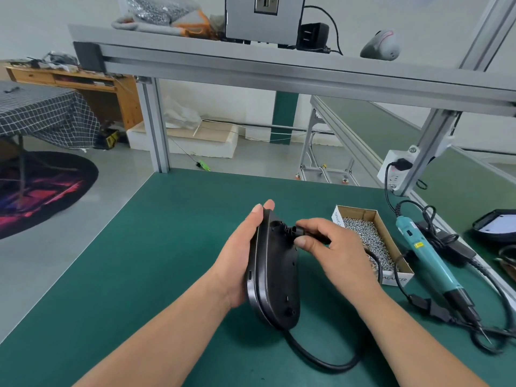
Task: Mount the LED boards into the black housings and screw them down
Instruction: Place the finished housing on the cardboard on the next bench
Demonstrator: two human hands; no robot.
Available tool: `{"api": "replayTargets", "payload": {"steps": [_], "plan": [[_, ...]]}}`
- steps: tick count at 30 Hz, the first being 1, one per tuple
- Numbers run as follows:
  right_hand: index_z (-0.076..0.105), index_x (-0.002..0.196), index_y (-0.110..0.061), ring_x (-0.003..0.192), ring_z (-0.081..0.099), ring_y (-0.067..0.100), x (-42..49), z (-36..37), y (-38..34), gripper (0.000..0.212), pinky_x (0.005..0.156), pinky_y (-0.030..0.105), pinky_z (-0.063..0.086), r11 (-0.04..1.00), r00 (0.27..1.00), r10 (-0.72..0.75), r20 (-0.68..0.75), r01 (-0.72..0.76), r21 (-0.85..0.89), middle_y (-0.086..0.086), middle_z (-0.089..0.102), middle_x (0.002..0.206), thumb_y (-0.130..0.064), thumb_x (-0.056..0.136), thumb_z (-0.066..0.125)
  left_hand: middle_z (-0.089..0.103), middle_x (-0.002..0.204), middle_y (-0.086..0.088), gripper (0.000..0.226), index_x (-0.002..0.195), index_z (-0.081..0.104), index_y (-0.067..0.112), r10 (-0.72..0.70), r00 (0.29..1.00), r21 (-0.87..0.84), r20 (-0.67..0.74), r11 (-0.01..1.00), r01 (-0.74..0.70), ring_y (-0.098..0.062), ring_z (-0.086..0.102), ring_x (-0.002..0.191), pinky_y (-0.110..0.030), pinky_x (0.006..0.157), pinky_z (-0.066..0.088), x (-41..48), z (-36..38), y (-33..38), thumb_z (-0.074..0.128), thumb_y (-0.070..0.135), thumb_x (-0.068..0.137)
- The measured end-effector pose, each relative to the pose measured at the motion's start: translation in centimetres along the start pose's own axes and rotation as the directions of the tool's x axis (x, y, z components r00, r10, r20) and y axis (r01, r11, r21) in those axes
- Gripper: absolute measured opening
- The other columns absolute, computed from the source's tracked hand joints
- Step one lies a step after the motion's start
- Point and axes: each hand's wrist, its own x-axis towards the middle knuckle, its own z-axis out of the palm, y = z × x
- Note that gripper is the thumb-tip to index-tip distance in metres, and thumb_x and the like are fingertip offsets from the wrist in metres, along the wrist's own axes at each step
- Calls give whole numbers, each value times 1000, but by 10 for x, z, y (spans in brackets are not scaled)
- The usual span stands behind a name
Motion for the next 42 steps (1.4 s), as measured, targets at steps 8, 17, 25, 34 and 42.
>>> {"api": "replayTargets", "payload": {"steps": [8,17,25,34,42], "plan": [[72,118,-35,103,66,-13,-1,-1,-1,41,89,1,41,1000,1000,-12,25,12,0,-32,74,104,-12,87,85,71,135,-15,50,139,64,50,67,997,-41,30,997,-65,-35,72,111,-49,91,59,3,-3,-4,64,62,91],[81,105,-24,96,69,-9,1,4,-1,28,85,4,45,996,998,-13,-56,18,90,-27,76,100,-8,83,86,72,137,-9,48,141,61,53,87,996,-2,-8,996,-87,-34,70,123,-48,96,59,3,1,-6,60,65,94],[82,103,-29,90,70,-6,6,0,-3,23,78,11,47,999,999,-32,4,32,-30,-30,75,93,-14,85,85,74,132,-9,50,141,60,54,119,993,34,3,992,-119,-32,71,120,-48,101,57,5,1,-7,61,65,92],[76,92,-24,79,64,8,6,1,-14,11,71,24,46,958,987,-155,31,158,-239,-13,70,78,-21,86,84,72,135,-12,43,138,62,55,101,995,36,3,994,-101,-33,69,120,-53,109,51,7,-3,-7,59,66,97],[78,105,-16,88,63,14,8,11,-15,19,82,32,48,965,989,-149,10,147,-216,-7,68,87,-20,87,84,72,135,-11,48,140,61,54,107,994,22,28,994,-108,-31,71,114,-51,104,55,9,-6,-7,62,66,94]]}}
